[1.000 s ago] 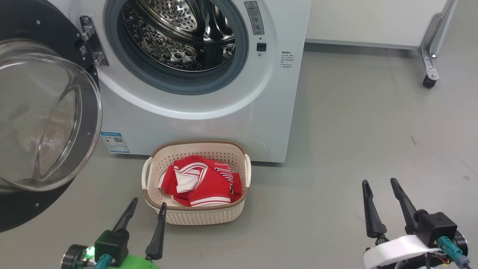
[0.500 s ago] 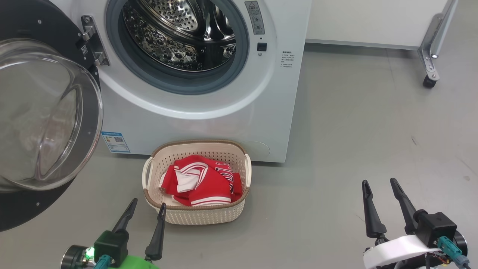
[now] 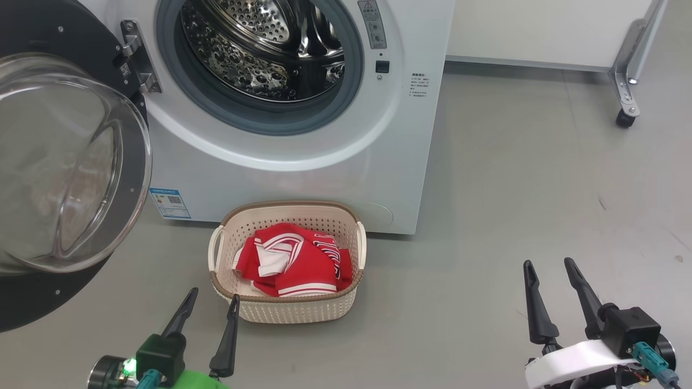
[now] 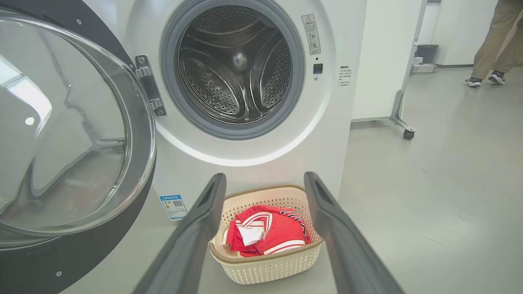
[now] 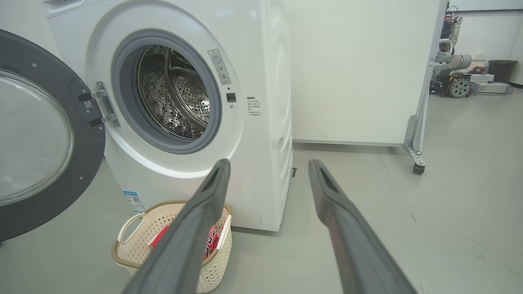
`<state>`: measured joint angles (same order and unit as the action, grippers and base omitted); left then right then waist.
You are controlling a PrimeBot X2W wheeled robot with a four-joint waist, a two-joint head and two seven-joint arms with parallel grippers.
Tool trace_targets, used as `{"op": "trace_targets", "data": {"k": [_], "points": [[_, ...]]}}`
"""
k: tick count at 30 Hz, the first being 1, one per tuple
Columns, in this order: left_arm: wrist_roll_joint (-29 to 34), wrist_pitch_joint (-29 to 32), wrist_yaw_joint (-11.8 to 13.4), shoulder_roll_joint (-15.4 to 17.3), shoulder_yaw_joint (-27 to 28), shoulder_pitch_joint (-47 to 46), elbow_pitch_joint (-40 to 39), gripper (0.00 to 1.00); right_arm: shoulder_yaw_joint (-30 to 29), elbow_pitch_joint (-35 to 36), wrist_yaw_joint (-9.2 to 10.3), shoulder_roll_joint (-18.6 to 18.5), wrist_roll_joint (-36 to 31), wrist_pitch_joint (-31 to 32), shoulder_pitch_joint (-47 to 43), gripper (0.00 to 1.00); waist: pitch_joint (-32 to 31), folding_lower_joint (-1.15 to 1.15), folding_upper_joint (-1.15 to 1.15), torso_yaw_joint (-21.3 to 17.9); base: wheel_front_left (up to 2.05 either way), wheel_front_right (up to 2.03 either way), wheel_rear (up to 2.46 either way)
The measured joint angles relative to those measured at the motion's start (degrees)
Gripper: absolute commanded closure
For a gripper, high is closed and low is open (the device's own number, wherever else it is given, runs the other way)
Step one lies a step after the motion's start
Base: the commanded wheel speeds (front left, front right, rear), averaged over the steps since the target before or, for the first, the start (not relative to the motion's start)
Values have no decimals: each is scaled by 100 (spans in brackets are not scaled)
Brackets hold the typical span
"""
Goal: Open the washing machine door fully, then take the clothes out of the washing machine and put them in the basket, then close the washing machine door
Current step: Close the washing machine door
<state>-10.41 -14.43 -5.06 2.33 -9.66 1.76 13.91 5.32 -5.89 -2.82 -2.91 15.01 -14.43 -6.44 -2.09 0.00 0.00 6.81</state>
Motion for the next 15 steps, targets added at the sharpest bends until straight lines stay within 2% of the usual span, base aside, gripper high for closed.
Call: {"op": "trace_targets", "data": {"k": [7,15], "points": [[60,-1,2,0,-75,-1,2,0,-29,33,0,8,0,0,-5,0,2,0,0,162,0,0,0],[99,0,41,1,-110,-1,12,0,10,58,-5,12,1,0,-92,0,-2,0,0,576,0,0,0]]}}
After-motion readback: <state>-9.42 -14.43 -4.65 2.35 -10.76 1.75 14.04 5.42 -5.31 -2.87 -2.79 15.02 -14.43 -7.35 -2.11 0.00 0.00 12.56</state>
